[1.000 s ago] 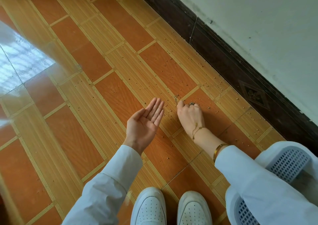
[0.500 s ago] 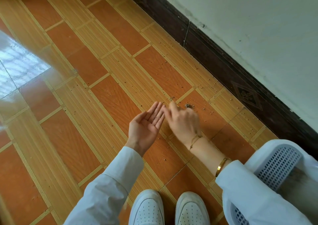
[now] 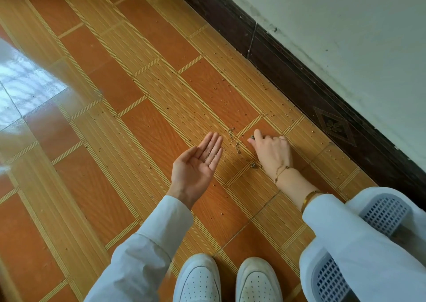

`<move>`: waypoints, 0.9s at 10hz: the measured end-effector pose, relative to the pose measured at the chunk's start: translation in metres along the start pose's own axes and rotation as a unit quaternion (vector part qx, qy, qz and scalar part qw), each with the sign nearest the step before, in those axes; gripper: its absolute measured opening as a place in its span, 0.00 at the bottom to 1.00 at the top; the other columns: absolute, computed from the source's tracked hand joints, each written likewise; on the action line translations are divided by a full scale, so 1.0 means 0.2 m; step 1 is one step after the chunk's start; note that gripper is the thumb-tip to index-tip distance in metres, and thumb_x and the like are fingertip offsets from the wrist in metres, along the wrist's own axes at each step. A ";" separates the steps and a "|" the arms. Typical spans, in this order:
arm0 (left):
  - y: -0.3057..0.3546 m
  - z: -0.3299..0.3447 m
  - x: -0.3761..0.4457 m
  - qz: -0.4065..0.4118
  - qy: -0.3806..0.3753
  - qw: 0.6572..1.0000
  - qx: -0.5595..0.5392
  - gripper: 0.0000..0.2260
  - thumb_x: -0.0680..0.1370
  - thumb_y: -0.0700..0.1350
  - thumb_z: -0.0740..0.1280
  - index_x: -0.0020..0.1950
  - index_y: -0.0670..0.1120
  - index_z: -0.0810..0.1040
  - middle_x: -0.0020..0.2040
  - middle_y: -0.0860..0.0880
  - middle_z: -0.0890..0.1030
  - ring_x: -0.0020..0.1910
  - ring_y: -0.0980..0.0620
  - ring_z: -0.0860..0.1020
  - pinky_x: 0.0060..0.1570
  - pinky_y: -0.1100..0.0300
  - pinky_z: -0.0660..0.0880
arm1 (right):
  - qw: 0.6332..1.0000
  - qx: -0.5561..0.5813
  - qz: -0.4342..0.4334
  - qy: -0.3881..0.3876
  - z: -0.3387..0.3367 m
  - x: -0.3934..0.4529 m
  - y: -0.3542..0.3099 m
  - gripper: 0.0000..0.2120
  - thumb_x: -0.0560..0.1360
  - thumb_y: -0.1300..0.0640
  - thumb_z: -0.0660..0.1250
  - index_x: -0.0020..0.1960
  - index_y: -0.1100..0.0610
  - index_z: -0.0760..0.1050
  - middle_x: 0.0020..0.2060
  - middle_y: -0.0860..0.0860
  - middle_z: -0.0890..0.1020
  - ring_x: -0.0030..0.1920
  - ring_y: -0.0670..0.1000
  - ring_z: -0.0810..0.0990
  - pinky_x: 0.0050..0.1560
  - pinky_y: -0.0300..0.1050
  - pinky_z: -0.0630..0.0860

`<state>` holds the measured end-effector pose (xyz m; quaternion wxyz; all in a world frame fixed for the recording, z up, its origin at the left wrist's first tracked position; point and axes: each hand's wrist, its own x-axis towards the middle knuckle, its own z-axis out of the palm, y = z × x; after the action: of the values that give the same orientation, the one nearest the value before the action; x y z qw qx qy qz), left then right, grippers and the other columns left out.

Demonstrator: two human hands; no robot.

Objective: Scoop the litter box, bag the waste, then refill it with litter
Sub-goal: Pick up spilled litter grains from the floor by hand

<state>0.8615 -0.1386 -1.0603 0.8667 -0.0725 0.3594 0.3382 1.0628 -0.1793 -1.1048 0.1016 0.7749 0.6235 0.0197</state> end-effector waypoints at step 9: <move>0.00 0.00 -0.02 0.010 -0.007 1.000 0.025 0.20 0.82 0.42 0.51 0.69 0.34 0.70 0.65 0.38 0.77 0.65 0.42 0.76 0.71 0.51 0.65 | 0.969 0.222 -0.020 0.106 -0.26 -0.07 -0.25 0.21 0.83 0.49 0.48 0.48 0.61 0.74 0.18 0.44 0.61 0.17 0.43 0.55 0.24 0.33 0.51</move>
<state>0.8589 -0.1405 -1.0583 0.8673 -0.0455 0.3625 0.3380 1.0040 -0.1757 -1.0615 -0.1398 0.7587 0.6350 -0.0392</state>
